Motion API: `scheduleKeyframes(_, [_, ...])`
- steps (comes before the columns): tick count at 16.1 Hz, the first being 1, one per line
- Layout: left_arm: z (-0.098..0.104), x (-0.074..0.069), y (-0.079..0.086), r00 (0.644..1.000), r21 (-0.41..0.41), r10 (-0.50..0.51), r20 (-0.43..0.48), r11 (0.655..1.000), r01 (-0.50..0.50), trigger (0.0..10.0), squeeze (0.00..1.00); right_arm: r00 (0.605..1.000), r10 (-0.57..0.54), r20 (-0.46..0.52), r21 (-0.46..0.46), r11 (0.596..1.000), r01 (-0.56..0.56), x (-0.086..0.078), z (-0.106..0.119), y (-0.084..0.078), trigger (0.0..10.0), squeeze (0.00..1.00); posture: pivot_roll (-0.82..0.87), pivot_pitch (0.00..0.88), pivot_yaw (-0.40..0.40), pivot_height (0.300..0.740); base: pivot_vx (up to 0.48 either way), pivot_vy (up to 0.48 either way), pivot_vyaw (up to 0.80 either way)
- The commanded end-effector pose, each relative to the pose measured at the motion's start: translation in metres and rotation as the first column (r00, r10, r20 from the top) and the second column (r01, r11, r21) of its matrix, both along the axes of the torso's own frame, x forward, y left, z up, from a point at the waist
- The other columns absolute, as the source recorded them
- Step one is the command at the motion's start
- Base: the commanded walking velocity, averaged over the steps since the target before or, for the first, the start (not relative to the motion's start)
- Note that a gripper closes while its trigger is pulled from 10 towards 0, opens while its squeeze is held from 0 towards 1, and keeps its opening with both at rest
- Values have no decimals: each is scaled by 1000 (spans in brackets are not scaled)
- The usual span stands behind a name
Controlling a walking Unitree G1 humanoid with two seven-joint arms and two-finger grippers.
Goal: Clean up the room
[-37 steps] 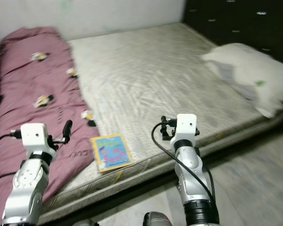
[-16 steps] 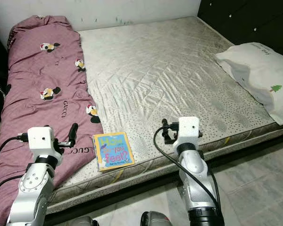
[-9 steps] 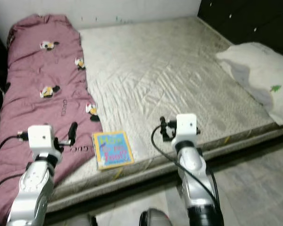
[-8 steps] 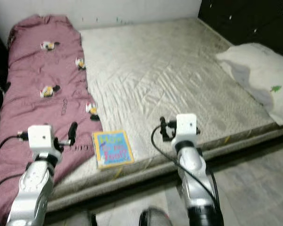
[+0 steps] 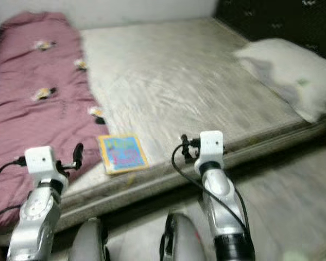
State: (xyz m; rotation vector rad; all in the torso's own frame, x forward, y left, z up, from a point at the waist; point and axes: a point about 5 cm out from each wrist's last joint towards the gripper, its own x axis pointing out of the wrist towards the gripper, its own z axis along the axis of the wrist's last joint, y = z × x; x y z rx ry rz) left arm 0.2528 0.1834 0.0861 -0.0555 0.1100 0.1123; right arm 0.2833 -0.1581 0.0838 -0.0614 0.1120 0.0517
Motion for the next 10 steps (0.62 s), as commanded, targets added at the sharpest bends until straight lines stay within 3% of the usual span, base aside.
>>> scheduleKeyframes(1, [-1,-2,3,1000,-5,18,-8,1000,-18,10000,0,1000,15,22,-10,1000,-15,7,7,1,10000,0,-15,54,-37,636,0,0,0])
scheduleKeyframes(4, [-1,-3,3,1000,-43,20,-15,999,-20,10000,0,991,108,84,-126,987,-97,8,14,11,10000,0,-16,53,-38,636,0,0,0])
scheduleKeyframes(7, [1,-3,0,1000,-53,5,-4,999,-5,10000,0,991,109,76,-96,990,-101,8,13,14,10000,0,-14,60,-38,636,0,0,0])
scheduleKeyframes(10, [1,-2,0,1000,-58,-3,-1,998,3,10000,0,988,129,81,-95,988,-121,8,12,15,10000,0,-18,62,-38,636,286,0,0])
